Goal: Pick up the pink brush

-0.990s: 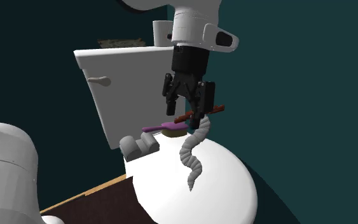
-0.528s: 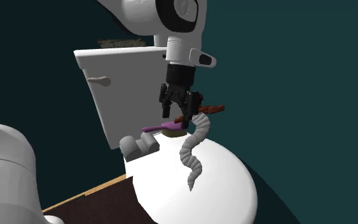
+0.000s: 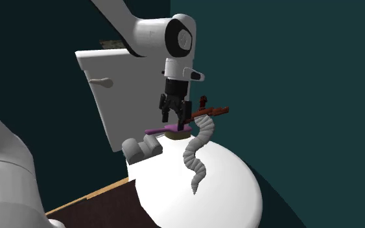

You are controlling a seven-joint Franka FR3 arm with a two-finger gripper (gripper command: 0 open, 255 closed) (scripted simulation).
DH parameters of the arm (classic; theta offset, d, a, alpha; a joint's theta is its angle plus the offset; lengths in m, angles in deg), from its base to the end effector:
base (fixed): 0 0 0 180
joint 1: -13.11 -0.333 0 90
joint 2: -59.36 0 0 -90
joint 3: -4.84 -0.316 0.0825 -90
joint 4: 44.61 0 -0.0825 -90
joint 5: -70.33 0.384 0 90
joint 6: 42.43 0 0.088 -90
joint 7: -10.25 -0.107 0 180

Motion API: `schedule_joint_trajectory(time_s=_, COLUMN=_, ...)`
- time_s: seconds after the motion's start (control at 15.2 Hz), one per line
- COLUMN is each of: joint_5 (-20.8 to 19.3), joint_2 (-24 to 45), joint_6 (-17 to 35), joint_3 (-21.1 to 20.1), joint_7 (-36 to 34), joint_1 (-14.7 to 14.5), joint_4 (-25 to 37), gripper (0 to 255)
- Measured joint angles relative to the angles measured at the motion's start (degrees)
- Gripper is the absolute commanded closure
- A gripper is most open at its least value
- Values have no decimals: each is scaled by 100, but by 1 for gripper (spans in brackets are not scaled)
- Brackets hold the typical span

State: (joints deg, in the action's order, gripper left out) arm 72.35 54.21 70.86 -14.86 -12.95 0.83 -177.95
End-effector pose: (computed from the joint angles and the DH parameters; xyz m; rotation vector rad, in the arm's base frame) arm 0.3926 0.2478 0.3540 2.9924 0.1943 -0.3544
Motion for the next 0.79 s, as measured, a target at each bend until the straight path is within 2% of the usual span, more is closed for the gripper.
schedule_joint_trajectory(time_s=0.33, joint_5=-336, joint_2=1123, joint_6=227, joint_3=-263, joint_7=-644, joint_1=-253, joint_4=774, gripper=0)
schedule_joint_trajectory(time_s=0.79, joint_5=-894, joint_2=2605, joint_6=415, joint_3=-342, joint_7=-1378, joint_1=-756, joint_4=1853, gripper=0)
